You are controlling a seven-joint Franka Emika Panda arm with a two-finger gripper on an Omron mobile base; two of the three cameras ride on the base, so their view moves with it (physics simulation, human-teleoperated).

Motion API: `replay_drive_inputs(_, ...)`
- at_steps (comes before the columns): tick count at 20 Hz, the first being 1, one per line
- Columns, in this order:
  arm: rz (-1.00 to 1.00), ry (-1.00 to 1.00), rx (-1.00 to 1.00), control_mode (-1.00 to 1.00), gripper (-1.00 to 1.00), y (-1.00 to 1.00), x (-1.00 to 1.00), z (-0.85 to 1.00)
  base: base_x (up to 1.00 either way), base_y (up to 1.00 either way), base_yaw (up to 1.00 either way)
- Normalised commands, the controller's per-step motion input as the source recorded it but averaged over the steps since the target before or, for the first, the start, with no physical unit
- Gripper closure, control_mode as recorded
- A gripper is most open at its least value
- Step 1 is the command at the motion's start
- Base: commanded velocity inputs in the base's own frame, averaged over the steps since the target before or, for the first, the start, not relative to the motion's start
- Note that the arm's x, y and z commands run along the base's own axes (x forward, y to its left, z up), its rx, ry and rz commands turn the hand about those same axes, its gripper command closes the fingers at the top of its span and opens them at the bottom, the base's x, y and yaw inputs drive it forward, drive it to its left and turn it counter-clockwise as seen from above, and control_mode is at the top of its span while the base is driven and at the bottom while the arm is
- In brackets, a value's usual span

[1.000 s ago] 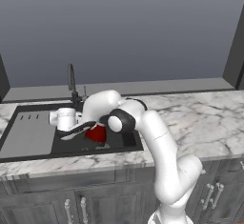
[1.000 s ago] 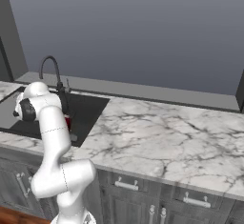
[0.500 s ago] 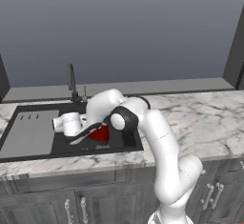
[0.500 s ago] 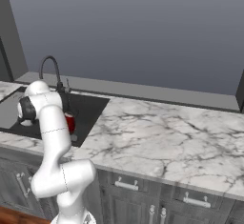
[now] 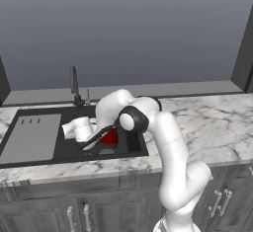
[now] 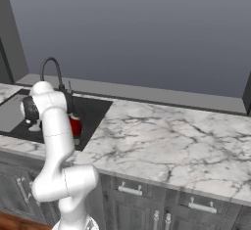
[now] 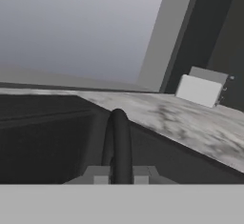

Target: Open the cabinet, pick the kettle from the cabinet, and place it in the sink.

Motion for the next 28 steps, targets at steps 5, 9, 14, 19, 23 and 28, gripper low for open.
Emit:
replay_drive_inputs(5, 0.0, 0.0, 0.03, -1.0, 1.0, -0.07, 0.05, -0.16, 0.0, 0.0, 0.0)
replay_drive_inputs(9, 0.0, 0.0, 0.07, -1.0, 1.0, -0.09, 0.08, -0.12, 0.0, 0.0, 0.0)
replay_drive_inputs(14, -0.01, -0.01, 0.11, -1.0, 1.0, -0.05, 0.04, -0.17, 0.0, 0.0, 0.0)
replay_drive_inputs(19, -0.03, -0.06, 0.12, -1.0, 1.0, -0.04, 0.02, -0.24, 0.0, 0.0, 0.0)
replay_drive_inputs(23, -0.05, -0.12, 0.12, -1.0, 1.0, -0.03, 0.01, -0.31, 0.0, 0.0, 0.0)
replay_drive_inputs(28, -0.07, -0.16, 0.15, -1.0, 1.0, -0.01, -0.02, -0.32, 0.0, 0.0, 0.0)
